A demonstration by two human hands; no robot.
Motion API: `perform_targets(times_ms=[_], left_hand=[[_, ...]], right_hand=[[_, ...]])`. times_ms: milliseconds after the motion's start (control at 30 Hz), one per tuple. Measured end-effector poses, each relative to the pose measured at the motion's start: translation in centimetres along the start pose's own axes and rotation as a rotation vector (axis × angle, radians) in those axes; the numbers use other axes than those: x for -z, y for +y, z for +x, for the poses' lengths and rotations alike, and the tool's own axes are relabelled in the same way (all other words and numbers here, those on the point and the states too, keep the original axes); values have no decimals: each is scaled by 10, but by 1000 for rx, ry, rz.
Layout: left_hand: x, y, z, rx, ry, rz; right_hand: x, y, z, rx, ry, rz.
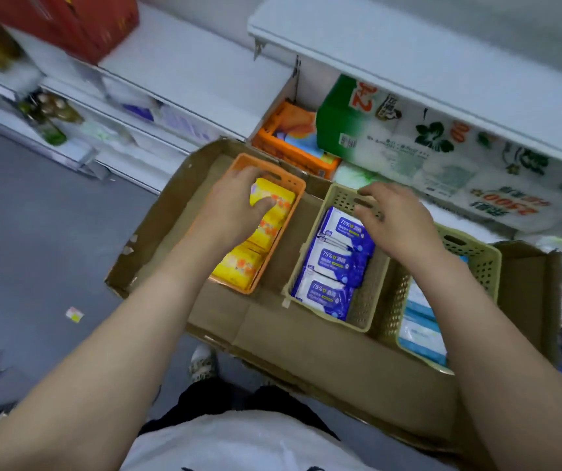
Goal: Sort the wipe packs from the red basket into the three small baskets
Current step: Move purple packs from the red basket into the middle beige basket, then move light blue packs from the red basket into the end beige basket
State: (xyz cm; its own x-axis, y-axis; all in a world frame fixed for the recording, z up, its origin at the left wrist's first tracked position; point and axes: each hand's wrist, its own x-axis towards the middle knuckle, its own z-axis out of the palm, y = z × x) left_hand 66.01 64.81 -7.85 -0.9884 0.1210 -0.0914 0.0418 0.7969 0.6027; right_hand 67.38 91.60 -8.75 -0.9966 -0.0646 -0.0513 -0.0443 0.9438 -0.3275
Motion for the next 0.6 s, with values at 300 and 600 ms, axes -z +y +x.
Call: perform_targets(times_ms=[300,600], left_hand=[[95,-75,-55,-140,161,114],[221,-249,-96,-127,203,218]], right_hand=[[29,-116,-32,103,160,32],[-28,-318,-12,159,170,47]])
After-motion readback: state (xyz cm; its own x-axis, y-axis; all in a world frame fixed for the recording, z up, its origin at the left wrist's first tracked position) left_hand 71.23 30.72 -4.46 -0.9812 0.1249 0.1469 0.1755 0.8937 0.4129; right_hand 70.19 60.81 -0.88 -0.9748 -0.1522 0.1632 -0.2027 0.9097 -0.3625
